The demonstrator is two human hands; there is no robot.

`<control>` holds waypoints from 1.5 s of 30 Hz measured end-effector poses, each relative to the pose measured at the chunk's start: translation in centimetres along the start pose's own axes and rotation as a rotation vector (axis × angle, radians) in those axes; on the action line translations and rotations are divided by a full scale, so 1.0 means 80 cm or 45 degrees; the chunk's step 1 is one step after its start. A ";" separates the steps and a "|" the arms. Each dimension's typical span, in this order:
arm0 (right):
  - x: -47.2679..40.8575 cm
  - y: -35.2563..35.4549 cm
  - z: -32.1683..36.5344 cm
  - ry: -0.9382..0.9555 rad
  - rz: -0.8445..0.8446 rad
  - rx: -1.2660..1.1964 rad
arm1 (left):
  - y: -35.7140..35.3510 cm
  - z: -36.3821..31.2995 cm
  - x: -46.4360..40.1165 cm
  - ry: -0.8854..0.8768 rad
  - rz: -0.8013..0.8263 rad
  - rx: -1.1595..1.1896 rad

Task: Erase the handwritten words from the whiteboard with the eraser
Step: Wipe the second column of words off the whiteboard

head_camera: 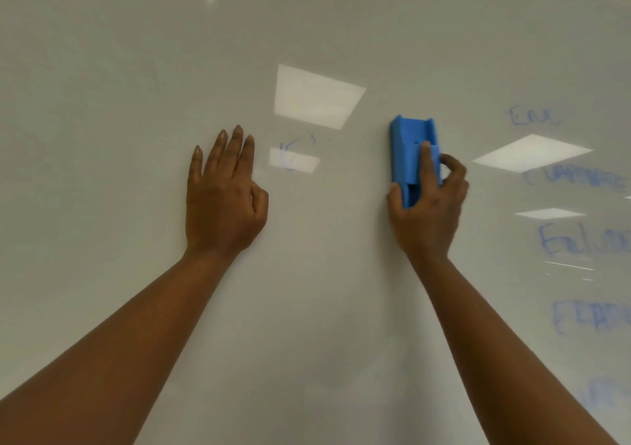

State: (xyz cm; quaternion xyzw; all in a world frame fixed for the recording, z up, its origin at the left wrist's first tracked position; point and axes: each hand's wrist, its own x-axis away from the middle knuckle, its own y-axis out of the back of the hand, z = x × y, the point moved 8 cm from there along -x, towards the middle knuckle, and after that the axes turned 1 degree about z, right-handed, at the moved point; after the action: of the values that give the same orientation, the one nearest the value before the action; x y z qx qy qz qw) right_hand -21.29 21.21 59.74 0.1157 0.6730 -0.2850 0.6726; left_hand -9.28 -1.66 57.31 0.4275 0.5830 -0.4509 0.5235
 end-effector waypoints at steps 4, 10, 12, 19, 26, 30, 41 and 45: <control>0.029 -0.022 0.062 0.294 0.170 -0.062 | -0.002 0.002 0.000 0.007 0.012 -0.012; 0.016 -0.014 0.050 0.334 0.172 -0.018 | 0.000 0.002 0.001 0.001 -0.003 -0.010; 0.005 -0.013 0.033 0.197 0.132 -0.031 | 0.000 0.001 0.002 -0.001 -0.005 -0.013; 0.021 -0.035 0.081 0.266 0.140 -0.082 | 0.000 0.000 0.004 -0.001 -0.003 -0.021; 0.027 -0.026 0.080 0.470 0.236 -0.013 | 0.001 0.001 0.005 -0.001 0.024 -0.024; 0.006 -0.017 0.051 0.197 0.112 -0.039 | 0.002 0.000 0.006 0.005 0.025 -0.019; 0.027 -0.037 0.099 0.572 0.294 -0.061 | 0.003 -0.003 0.008 0.007 0.057 0.002; 0.007 -0.030 0.081 0.330 0.162 -0.110 | 0.004 -0.003 0.009 0.003 0.063 -0.002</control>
State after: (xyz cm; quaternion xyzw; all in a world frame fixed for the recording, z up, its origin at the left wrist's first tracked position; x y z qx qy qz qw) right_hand -17.21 15.64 60.20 0.1649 0.7571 -0.1955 0.6012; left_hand -9.11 -1.33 56.60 0.4420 0.5733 -0.4370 0.5339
